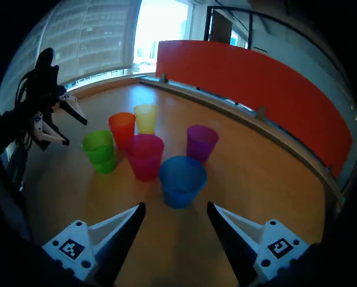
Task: Pour water
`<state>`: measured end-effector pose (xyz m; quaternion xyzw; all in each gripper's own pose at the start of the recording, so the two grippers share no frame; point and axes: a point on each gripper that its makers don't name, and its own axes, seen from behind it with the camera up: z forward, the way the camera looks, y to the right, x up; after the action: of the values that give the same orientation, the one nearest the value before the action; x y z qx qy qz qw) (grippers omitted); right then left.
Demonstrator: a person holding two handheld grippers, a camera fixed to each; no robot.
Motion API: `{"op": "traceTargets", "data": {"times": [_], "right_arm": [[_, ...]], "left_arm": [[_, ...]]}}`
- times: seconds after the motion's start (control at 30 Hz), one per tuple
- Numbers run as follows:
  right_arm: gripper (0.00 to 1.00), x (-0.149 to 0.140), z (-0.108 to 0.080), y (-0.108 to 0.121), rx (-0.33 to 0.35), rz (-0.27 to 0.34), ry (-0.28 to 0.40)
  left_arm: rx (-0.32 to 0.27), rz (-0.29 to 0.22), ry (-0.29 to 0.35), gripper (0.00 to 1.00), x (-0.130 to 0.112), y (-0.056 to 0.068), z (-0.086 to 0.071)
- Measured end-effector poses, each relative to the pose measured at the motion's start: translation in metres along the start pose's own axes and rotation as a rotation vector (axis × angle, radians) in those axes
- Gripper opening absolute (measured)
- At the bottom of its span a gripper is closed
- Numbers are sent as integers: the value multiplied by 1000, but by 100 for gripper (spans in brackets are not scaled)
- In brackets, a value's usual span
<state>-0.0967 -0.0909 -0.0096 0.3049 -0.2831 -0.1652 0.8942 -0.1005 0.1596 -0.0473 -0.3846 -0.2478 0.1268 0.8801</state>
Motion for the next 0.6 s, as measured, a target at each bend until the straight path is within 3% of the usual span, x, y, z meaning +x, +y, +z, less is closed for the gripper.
{"op": "traceTargets", "data": {"times": [0.3, 0.6], "right_arm": [[100, 13, -25, 2, -109, 47, 110], [100, 26, -47, 2, -194, 119, 222]], "left_arm": [[166, -52, 118, 98, 14, -35, -26], [296, -106, 248, 98, 29, -60, -53]]}}
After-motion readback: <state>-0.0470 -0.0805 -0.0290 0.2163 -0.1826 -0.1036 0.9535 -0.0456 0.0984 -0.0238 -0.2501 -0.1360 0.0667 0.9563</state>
